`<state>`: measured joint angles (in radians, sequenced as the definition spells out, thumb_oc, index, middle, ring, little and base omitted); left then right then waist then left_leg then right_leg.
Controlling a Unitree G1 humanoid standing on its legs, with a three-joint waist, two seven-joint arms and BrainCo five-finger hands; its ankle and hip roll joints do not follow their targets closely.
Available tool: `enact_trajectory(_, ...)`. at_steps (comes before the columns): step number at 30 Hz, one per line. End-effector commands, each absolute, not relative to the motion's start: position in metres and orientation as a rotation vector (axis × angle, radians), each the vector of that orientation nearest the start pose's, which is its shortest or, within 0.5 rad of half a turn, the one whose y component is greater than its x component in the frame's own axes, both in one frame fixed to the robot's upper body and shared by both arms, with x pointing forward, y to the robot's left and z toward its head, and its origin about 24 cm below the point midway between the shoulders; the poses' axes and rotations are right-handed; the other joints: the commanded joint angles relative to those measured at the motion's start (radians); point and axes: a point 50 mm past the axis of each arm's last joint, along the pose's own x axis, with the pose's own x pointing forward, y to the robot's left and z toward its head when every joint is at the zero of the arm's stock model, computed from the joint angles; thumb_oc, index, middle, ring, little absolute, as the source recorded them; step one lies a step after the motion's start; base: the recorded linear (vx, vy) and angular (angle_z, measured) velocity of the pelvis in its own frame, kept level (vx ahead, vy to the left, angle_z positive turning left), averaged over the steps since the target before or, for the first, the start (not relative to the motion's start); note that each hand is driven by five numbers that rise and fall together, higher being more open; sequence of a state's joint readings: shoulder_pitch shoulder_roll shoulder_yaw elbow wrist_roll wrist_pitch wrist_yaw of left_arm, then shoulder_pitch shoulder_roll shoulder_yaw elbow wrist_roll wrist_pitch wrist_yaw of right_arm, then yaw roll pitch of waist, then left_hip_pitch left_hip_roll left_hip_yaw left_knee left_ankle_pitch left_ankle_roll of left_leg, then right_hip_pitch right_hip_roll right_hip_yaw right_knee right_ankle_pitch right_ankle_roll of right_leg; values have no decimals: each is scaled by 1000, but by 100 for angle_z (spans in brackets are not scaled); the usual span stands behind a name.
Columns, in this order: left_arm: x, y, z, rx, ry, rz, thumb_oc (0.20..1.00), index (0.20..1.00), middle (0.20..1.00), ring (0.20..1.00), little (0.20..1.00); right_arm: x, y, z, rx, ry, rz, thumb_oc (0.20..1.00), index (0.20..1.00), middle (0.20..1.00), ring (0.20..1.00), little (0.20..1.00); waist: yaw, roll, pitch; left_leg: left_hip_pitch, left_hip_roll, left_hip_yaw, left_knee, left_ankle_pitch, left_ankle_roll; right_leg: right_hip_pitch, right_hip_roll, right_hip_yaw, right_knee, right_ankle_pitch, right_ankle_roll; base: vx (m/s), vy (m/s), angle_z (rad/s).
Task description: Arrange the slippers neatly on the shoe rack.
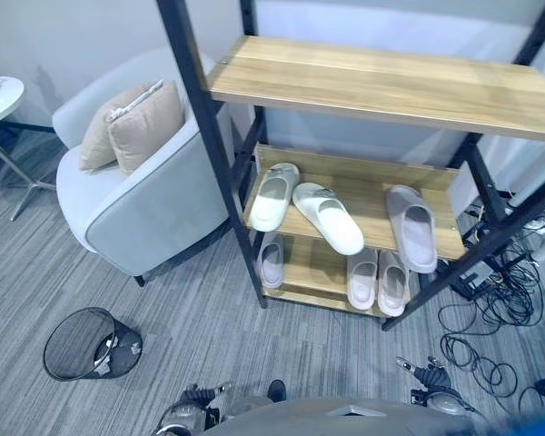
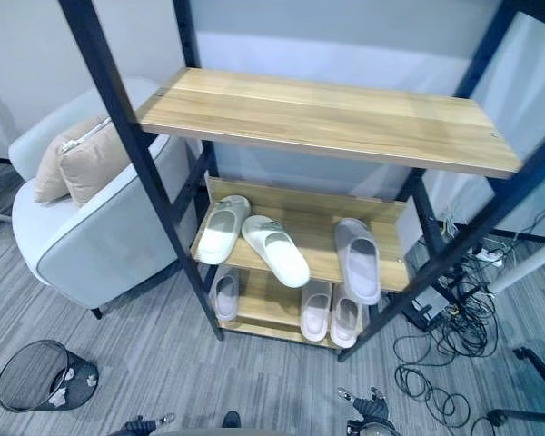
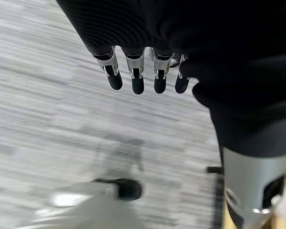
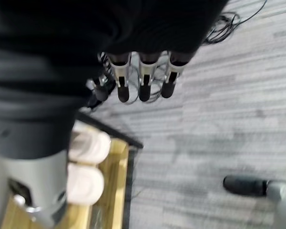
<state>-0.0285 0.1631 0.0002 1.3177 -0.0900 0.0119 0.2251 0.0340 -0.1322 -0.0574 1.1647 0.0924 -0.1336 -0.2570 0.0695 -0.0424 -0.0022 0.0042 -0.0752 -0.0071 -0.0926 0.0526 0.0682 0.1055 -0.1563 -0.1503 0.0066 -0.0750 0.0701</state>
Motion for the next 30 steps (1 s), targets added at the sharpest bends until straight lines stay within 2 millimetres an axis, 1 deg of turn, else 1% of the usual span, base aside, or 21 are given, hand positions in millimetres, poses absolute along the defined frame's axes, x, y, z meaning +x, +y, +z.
enact_trajectory(1, 79, 209, -170, 228, 1286, 291, 1000, 1000, 1000, 1000, 1000, 114, -237, -147, -214, 959, -432, 1000, 1000, 1000, 1000, 1000, 20, 33, -23, -32, 53, -16, 123, -98, -15, -61, -19, 18, 151, -28, 54, -33, 141, -18)
enact_trajectory(2, 83, 208, -169, 249, 1273, 268, 1000, 1000, 1000, 1000, 1000, 114, -238, -147, -218, 955, -433, 1000, 1000, 1000, 1000, 1000, 14, 39, -17, -31, 54, -17, 128, -103, -11, -91, -29, 20, 198, -24, 61, -10, 49, -9)
enact_trajectory(3, 85, 207, -169, 256, 1269, 264, 1000, 1000, 1000, 1000, 1000, 115, -238, -146, -219, 952, -430, 1000, 1000, 1000, 1000, 1000, 12, 39, -14, -24, 54, -14, 127, -106, -10, -103, -49, 10, 185, -1, 68, -11, 21, -6)
enact_trajectory(4, 86, 208, -168, 256, 1268, 267, 1000, 1000, 1000, 1000, 1000, 116, -238, -146, -217, 950, -427, 1000, 1000, 1000, 1000, 1000, 11, 38, -12, -21, 56, -12, 125, -108, -12, -108, -65, 2, 165, 19, 72, -9, -78, 7)
enact_trajectory(5, 88, 207, -168, 249, 1270, 270, 1000, 1000, 1000, 1000, 1000, 116, -235, -147, -206, 954, -428, 1000, 1000, 1000, 1000, 1000, 7, 37, -5, -18, 60, -10, 125, -115, -17, -129, -89, 2, 120, 56, 70, -15, -99, -6)
enact_trajectory(6, 88, 207, -168, 248, 1271, 269, 1000, 1000, 1000, 1000, 1000, 115, -236, -148, -206, 964, -434, 1000, 1000, 1000, 1000, 1000, 8, 32, -4, -21, 59, -8, 132, -117, -21, -115, -99, -5, 94, 63, 80, -6, -93, -5)
enact_trajectory(7, 86, 207, -169, 254, 1271, 265, 1000, 1000, 1000, 1000, 1000, 112, -235, -149, -214, 974, -423, 1000, 1000, 1000, 1000, 1000, 8, 29, -5, -17, 58, -9, 130, -118, -22, -105, -100, -6, 73, 64, 74, 13, -75, -5)
enact_trajectory(9, 80, 204, -171, 275, 1290, 244, 1000, 1000, 1000, 1000, 1000, 106, -234, -152, -229, 1001, -412, 1000, 1000, 1000, 1000, 1000, 4, 27, -11, -1, 61, -8, 104, -112, -26, -86, -89, 1, 42, 63, 69, 50, -81, 5)
enact_trajectory(10, 73, 203, -172, 308, 1308, 224, 1000, 1000, 1000, 1000, 1000, 101, -233, -153, -247, 1022, -392, 1000, 1000, 1000, 1000, 1000, 3, 26, -20, 18, 70, -4, 70, -99, -35, -64, -74, -1, 14, 62, 64, 70, -108, -2)
enact_trajectory(11, 71, 204, -172, 303, 1312, 233, 1000, 1000, 1000, 1000, 1000, 100, -233, -154, -252, 1029, -383, 1000, 1000, 1000, 1000, 1000, 3, 27, -26, 25, 75, -5, 55, -91, -41, -53, -62, -3, 4, 58, 60, 77, -208, -14)
enact_trajectory(12, 71, 205, -172, 290, 1311, 248, 1000, 1000, 1000, 1000, 1000, 97, -234, -155, -253, 1045, -378, 1000, 1000, 1000, 1000, 1000, 4, 26, -35, 34, 90, -17, 26, -72, -55, -32, -41, -16, -17, 50, 46, 42, -144, -9)
enact_trajectory(13, 71, 205, -172, 290, 1311, 248, 1000, 1000, 1000, 1000, 1000, 97, -234, -155, -253, 1045, -378, 1000, 1000, 1000, 1000, 1000, 4, 27, -35, 34, 90, -17, 26, -72, -55, -32, -40, -17, -17, 50, 46, 28, -167, 2)
enact_trajectory(14, 72, 203, -172, 286, 1309, 244, 1000, 1000, 1000, 1000, 1000, 95, -233, -156, -257, 1051, -365, 1000, 1000, 1000, 1000, 1000, 5, 27, -40, 35, 96, -24, 19, -67, -63, -24, -30, -22, -28, 48, 40, 10, -97, 15)
enact_trajectory(15, 72, 201, -172, 286, 1306, 238, 1000, 1000, 1000, 1000, 1000, 95, -231, -156, -262, 1051, -353, 1000, 1000, 1000, 1000, 1000, 7, 27, -43, 37, 102, -26, 14, -64, -67, -18, -24, -28, -34, 46, 35, 14, -149, 18)
enact_trajectory(18, 72, 194, -173, 281, 1301, 212, 1000, 1000, 1000, 1000, 1000, 104, -226, -154, -279, 1007, -316, 1000, 1000, 1000, 1000, 1000, 11, 29, -51, 37, 114, -30, 5, -53, -78, 0, -10, -40, -65, 51, 24, 1, -106, 7)
enact_trajectory(19, 72, 191, -173, 283, 1300, 193, 1000, 1000, 1000, 1000, 1000, 109, -221, -153, -279, 993, -292, 1000, 1000, 1000, 1000, 1000, 13, 28, -55, 34, 118, -32, 5, -51, -82, 9, -5, -46, -82, 57, 22, -13, -84, 0)
enact_trajectory(22, 73, 187, -174, 286, 1304, 167, 1000, 1000, 1000, 1000, 1000, 112, -204, -156, -229, 1005, -212, 1000, 1000, 1000, 1000, 1000, 20, 30, -62, 23, 122, -35, 5, -43, -89, 13, 1, -54, -94, 59, 20, -22, -55, 5)
enact_trajectory(23, 72, 187, -174, 309, 1313, 142, 1000, 1000, 1000, 1000, 1000, 115, -182, -160, -201, 1032, -81, 1000, 1000, 1000, 1000, 1000, 30, 32, -65, 11, 124, -44, 5, -33, -96, 14, 3, -68, -94, 56, 19, -36, -30, 19)
enact_trajectory(24, 72, 187, -174, 309, 1313, 142, 1000, 1000, 1000, 1000, 1000, 115, -182, -160, -201, 1032, -81, 1000, 1000, 1000, 1000, 1000, 30, 32, -65, 11, 124, -44, 5, -33, -96, 14, 3, -68, -94, 56, 19, -29, -19, 23)
enact_trajectory(26, 72, 186, -175, 325, 1321, 125, 1000, 1000, 1000, 1000, 1000, 117, -166, -162, -194, 1052, 27, 1000, 1000, 1000, 1000, 1000, 41, 33, -67, 4, 124, -54, 5, -28, -99, 14, 3, -81, -94, 54, 20, 1, 0, 16)
enact_trajectory(30, 67, 186, -175, 338, 1343, 109, 1000, 1000, 1000, 1000, 1000, 121, -155, -162, -216, 1052, 122, 1000, 1000, 1000, 1000, 1000, 56, 32, -71, -2, 121, -61, 5, -23, -101, 12, 1, -98, -94, 55, 24, 5, 3, 17)
